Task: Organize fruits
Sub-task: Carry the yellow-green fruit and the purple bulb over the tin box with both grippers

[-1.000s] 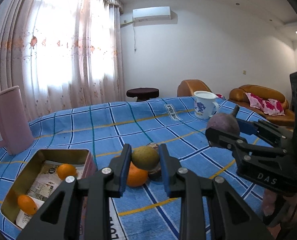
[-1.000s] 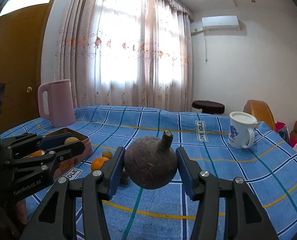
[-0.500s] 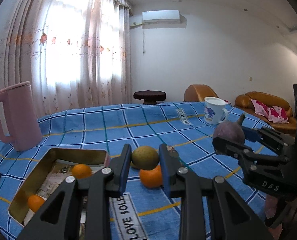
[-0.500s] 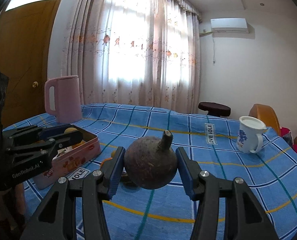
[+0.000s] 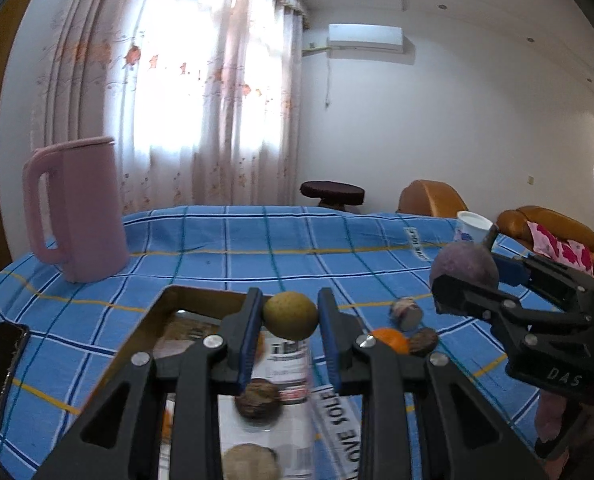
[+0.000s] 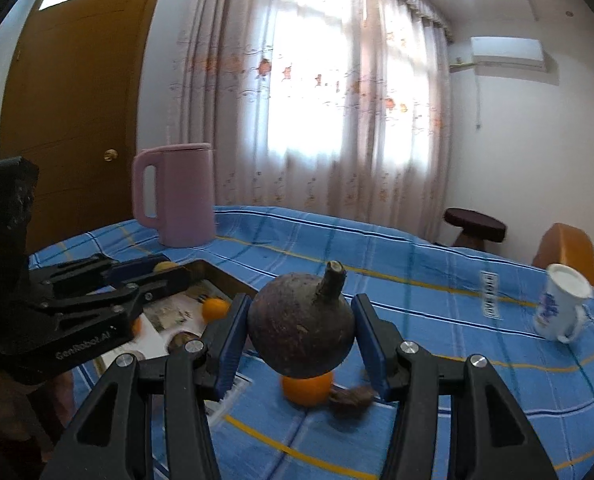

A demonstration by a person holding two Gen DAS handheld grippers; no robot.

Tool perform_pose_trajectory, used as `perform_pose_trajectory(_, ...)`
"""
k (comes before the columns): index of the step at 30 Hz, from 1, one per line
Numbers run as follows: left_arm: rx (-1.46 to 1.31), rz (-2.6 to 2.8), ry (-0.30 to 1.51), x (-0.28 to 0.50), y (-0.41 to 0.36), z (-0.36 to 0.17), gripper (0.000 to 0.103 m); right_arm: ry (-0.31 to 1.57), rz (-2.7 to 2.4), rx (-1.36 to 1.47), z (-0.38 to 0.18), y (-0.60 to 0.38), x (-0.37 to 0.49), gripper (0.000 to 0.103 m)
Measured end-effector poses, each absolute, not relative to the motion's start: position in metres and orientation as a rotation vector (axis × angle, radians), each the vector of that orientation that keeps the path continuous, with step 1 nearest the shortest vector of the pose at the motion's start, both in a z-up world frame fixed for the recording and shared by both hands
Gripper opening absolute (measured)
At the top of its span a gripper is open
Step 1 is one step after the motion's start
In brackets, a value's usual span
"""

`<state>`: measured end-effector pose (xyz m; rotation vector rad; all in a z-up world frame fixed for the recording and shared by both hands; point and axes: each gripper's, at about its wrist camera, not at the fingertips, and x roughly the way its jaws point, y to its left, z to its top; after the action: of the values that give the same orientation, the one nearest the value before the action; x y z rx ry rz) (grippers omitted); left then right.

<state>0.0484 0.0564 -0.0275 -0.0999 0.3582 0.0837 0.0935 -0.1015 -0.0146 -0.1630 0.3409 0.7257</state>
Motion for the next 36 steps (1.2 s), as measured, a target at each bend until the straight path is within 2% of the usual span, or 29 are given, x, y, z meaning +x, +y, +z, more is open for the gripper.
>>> perform_pose_trajectory(17,-0.162,0.172,0.47,0.056,0.126,-0.039,0.029,0.443,0.906,-0.214,-0.03,-0.009,0.099,0.053)
perform_pose_trajectory(36,-0.182,0.174,0.572,0.07,0.146,-0.057,0.03,0.567,0.941,-0.299,-0.061,0.031,0.102,0.054)
